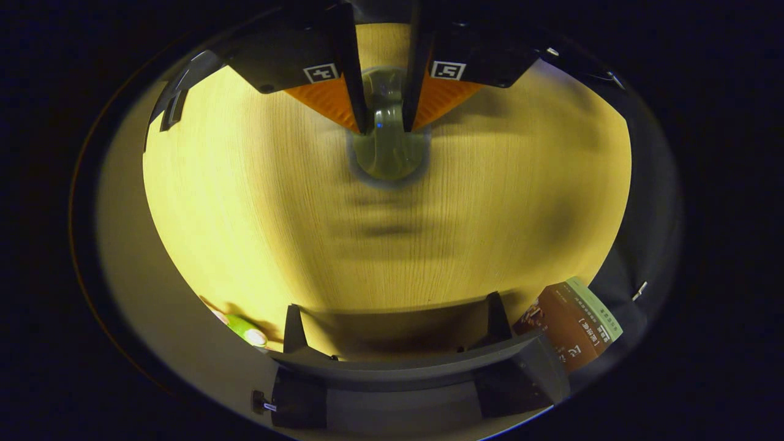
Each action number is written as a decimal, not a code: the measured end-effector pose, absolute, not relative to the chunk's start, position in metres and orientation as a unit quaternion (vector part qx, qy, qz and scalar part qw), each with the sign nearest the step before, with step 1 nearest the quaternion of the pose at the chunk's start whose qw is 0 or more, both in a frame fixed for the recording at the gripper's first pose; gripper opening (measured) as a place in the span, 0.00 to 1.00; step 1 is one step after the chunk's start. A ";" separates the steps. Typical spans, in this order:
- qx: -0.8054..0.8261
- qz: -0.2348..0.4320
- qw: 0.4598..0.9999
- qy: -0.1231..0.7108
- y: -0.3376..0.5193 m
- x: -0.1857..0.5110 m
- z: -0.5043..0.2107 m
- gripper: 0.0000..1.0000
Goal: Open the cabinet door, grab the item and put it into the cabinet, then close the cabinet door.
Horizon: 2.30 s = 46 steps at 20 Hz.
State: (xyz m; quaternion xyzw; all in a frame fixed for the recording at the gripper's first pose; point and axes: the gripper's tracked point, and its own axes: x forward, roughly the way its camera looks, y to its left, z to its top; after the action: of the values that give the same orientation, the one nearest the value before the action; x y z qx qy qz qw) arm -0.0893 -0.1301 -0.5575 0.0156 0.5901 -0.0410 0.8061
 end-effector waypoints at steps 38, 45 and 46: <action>-0.002 -0.035 0.987 0.155 -0.073 0.143 -0.150 0.18; -0.022 -0.041 0.992 0.118 -0.077 0.202 -0.121 0.17; -0.023 -0.042 0.992 0.115 -0.077 0.210 -0.119 0.17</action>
State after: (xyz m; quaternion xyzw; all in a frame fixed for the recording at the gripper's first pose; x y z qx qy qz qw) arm 0.2099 -0.0771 -0.1192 -0.0228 0.1155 -0.0416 0.9922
